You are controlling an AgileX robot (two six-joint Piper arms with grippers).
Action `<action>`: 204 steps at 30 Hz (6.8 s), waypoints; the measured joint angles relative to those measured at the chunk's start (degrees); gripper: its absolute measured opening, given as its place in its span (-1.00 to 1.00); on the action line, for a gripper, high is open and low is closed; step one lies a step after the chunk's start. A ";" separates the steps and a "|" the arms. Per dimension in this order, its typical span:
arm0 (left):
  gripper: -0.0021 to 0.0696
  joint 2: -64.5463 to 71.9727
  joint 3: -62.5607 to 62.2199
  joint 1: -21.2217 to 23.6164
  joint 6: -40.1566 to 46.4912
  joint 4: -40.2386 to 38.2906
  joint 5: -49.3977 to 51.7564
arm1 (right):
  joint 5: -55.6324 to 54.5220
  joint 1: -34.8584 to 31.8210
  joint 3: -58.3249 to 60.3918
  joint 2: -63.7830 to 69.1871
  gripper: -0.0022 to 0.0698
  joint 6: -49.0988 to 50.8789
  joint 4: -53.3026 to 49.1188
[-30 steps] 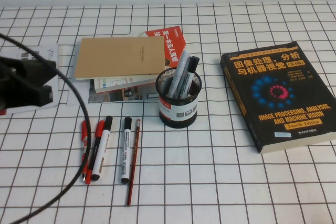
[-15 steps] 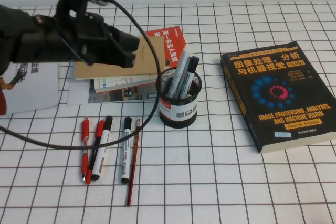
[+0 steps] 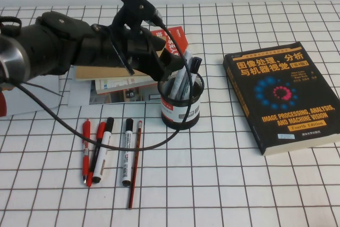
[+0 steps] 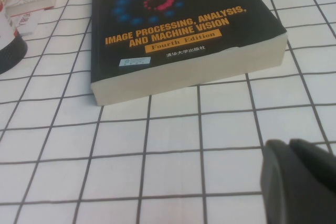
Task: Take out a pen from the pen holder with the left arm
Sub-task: 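Take a marker out of the pen holder and lay it on the table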
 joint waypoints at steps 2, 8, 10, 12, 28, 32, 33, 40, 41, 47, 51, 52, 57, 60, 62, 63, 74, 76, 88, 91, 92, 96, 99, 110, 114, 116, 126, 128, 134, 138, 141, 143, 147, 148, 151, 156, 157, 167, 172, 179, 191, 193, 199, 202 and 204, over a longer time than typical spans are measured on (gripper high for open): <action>0.45 0.57 0.00 0.00 3.78 -3.84 0.44 | 0.00 0.00 0.00 0.00 -0.98 0.00 0.00; 0.46 3.49 -0.13 0.00 14.50 -17.12 1.55 | 0.00 0.00 0.00 0.00 -0.98 0.00 0.00; 0.46 4.71 -0.13 0.00 16.29 -20.17 1.64 | 0.00 0.00 0.00 0.00 -0.98 0.00 0.00; 0.46 5.60 -0.13 0.00 17.70 -22.08 1.67 | 0.00 0.00 0.00 0.00 -0.98 0.00 0.00; -0.17 9.02 -0.13 0.00 22.63 -29.34 2.77 | 0.00 0.00 0.00 0.00 -0.98 0.00 0.00; -0.50 9.02 -0.13 0.00 22.63 -29.34 2.77 | 0.00 0.00 0.00 0.00 -0.98 0.00 0.00; -0.57 9.02 -0.13 0.00 22.67 -29.34 2.92 | 0.00 0.00 0.00 0.00 -0.98 0.00 0.00; -0.66 8.80 -0.13 0.00 24.11 -29.38 4.91 | 0.00 0.00 0.00 0.00 -0.98 0.00 0.00; -0.66 8.55 -0.13 0.00 24.52 -29.38 5.17 | 0.00 0.00 0.00 0.00 -0.98 0.00 0.00; -0.66 3.81 -0.13 0.00 26.89 -29.38 5.40 | 0.00 0.00 0.00 0.00 -0.98 0.00 0.00; -0.66 -0.43 -0.13 0.00 26.90 -29.38 5.64 | 0.00 0.00 0.00 0.00 -0.98 0.00 0.00; -0.66 -1.72 -0.13 0.00 26.51 -29.38 5.64 | 0.00 0.00 0.00 0.00 -0.98 0.00 0.00; -0.66 -8.80 -0.13 0.00 21.64 -29.38 4.17 | 0.00 0.00 0.00 0.00 -0.98 0.00 0.00; -0.66 -13.29 -0.13 0.00 14.36 -27.29 -0.99 | 0.00 0.00 0.00 0.00 -0.99 0.00 0.00; -0.66 -16.21 -0.13 0.00 5.94 -19.88 -5.77 | 0.00 0.00 0.00 0.00 -0.98 0.00 0.00; -0.66 -17.37 -0.13 0.00 1.70 -15.38 -7.54 | 0.00 0.00 0.00 0.00 -0.98 0.00 0.00; -0.66 -17.62 -0.13 0.00 -60.10 50.69 11.66 | 0.00 0.00 0.00 0.00 -0.98 0.00 0.00; -0.66 -16.53 -0.13 0.00 -67.36 56.38 15.27 | 0.00 0.00 0.00 0.00 -0.98 0.00 0.00; -0.66 -3.77 -0.13 1.55 -79.70 54.65 25.88 | 0.00 0.00 0.00 0.00 -0.98 0.00 0.00; -0.66 -0.42 -0.13 3.81 -79.82 50.38 24.99 | 0.00 0.00 0.00 0.00 -0.98 0.00 0.00; -0.66 0.58 -0.13 4.60 -80.10 49.74 24.52 | 0.00 0.00 0.00 0.00 -0.98 0.00 0.00; -0.66 2.74 -0.13 6.03 -81.87 49.17 21.78 | 0.00 0.00 0.00 0.00 -0.98 0.00 0.00; -0.66 3.20 -0.13 6.03 -82.53 47.99 19.67 | 0.00 0.00 0.00 0.00 -0.98 0.00 0.00; -0.54 4.44 -0.13 6.03 -81.61 46.65 17.74 | 0.00 0.00 0.00 0.00 -0.98 0.00 0.00; -0.28 4.44 -0.13 6.03 -80.99 46.65 17.74 | 0.00 0.00 0.00 0.00 -0.99 0.00 0.00; -0.22 4.44 -0.13 6.03 -80.85 46.65 17.74 | 0.00 0.00 0.00 0.00 -0.98 0.00 0.00; -0.58 -4.22 -0.13 6.03 -70.31 46.20 17.74 | 0.00 0.00 0.00 0.00 -0.98 0.00 0.00; -0.78 -9.32 0.28 6.03 -67.48 46.20 17.49 | 0.00 0.00 0.00 0.00 -0.98 0.00 0.00; -0.93 -27.87 7.81 6.03 -64.90 45.97 14.01 | 0.00 0.00 0.00 0.00 -0.98 0.00 0.00; -0.94 -41.47 17.35 6.03 -64.67 45.97 12.28 | 0.00 0.00 0.00 0.00 -0.98 0.00 0.00; -0.94 -51.23 24.65 6.03 -64.67 45.97 11.74 | 0.00 0.00 0.00 0.00 -0.98 0.00 0.00; -0.94 -57.34 29.20 6.03 -64.67 46.07 11.17 | 0.00 0.00 0.00 0.00 -0.98 0.00 0.00; -0.94 -69.26 37.85 6.03 -65.17 46.64 10.42 | 0.00 0.00 0.00 0.00 -0.99 0.00 0.00; -0.94 -71.22 39.19 6.03 -65.66 46.72 10.42 | 0.00 0.00 0.00 0.00 -0.98 0.00 0.00; -0.94 -76.76 42.98 6.03 -66.41 46.86 11.80 | 0.00 0.00 0.00 0.00 -0.98 0.00 0.00; -0.94 -82.33 45.93 6.03 -66.81 48.38 17.34 | 0.00 0.00 0.00 0.00 -0.98 0.00 0.00; -0.94 -82.73 46.18 6.03 -66.91 48.65 17.69 | 0.00 0.00 0.00 0.00 -0.98 0.00 0.00; -0.94 -83.20 47.40 6.03 -73.57 52.97 17.97 | 0.00 0.00 0.00 0.00 -0.98 0.00 0.00; -0.94 -84.98 52.84 6.03 -74.67 54.82 8.92 | 0.00 0.00 0.00 0.00 -0.98 0.00 0.00; -0.94 -94.20 67.45 7.43 -77.04 60.04 -12.19 | 0.00 0.00 0.00 0.00 -0.98 0.00 0.00; -0.94 -105.43 78.78 18.18 -84.38 63.38 -15.20 | 0.00 0.00 0.00 0.00 -0.98 0.00 0.00; -0.94 -105.52 78.78 18.17 -84.50 63.45 -12.51 | 0.00 0.00 0.00 0.00 -0.98 0.00 0.00; -0.94 -105.52 78.78 18.17 -79.45 63.37 -8.71 | 0.00 0.00 0.00 0.00 -0.98 0.00 0.00; -0.94 -105.52 78.78 18.17 -77.74 63.37 -8.69 | 0.00 0.00 0.00 0.00 -0.98 0.00 0.00; -0.94 -105.52 78.78 18.17 -77.62 63.37 -8.69 | 0.00 0.00 0.00 0.00 -0.98 0.00 0.00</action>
